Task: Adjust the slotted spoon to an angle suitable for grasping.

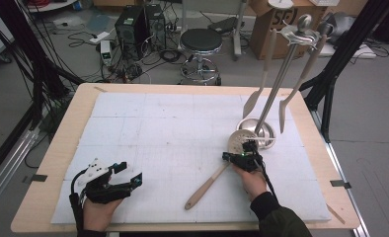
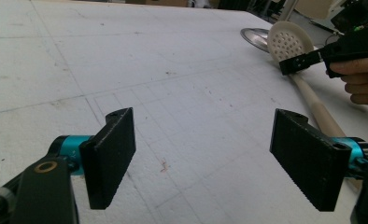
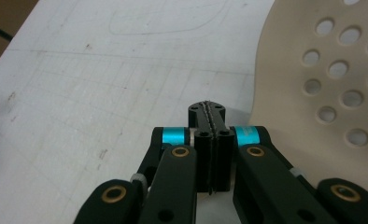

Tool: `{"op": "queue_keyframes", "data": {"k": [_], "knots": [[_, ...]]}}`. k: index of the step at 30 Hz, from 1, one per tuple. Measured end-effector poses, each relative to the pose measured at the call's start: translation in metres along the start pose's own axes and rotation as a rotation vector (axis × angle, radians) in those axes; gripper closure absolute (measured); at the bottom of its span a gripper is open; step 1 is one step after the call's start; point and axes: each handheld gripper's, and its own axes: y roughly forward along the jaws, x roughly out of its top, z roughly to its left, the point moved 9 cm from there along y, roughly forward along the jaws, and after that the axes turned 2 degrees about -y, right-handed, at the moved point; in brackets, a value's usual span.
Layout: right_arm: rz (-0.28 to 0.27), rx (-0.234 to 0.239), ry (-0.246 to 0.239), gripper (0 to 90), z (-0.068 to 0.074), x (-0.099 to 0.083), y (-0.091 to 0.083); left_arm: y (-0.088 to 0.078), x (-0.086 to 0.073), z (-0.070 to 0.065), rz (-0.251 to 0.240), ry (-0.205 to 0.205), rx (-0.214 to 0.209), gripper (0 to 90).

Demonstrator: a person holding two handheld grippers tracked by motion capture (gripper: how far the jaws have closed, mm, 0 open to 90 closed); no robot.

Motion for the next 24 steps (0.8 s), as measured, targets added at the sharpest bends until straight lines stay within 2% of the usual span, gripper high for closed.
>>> {"op": "queue_keyframes", "data": {"k": [6, 14, 24], "knots": [[-0.014, 0.006, 0.023, 90.0, -0.008, -0.004, -0.009, 0.0, 0.0, 0.0, 0.002, 0.002, 0.001, 23.0], [-0.024, -0.033, 0.061, 90.0, -0.025, -0.01, -0.028, 0.0, 0.0, 0.0, 0.004, 0.004, 0.0, 23.0], [-0.06, -0.041, 0.094, 90.0, -0.042, -0.016, -0.045, 0.001, -0.001, 0.0, 0.005, 0.003, 0.0, 23.0]]}}
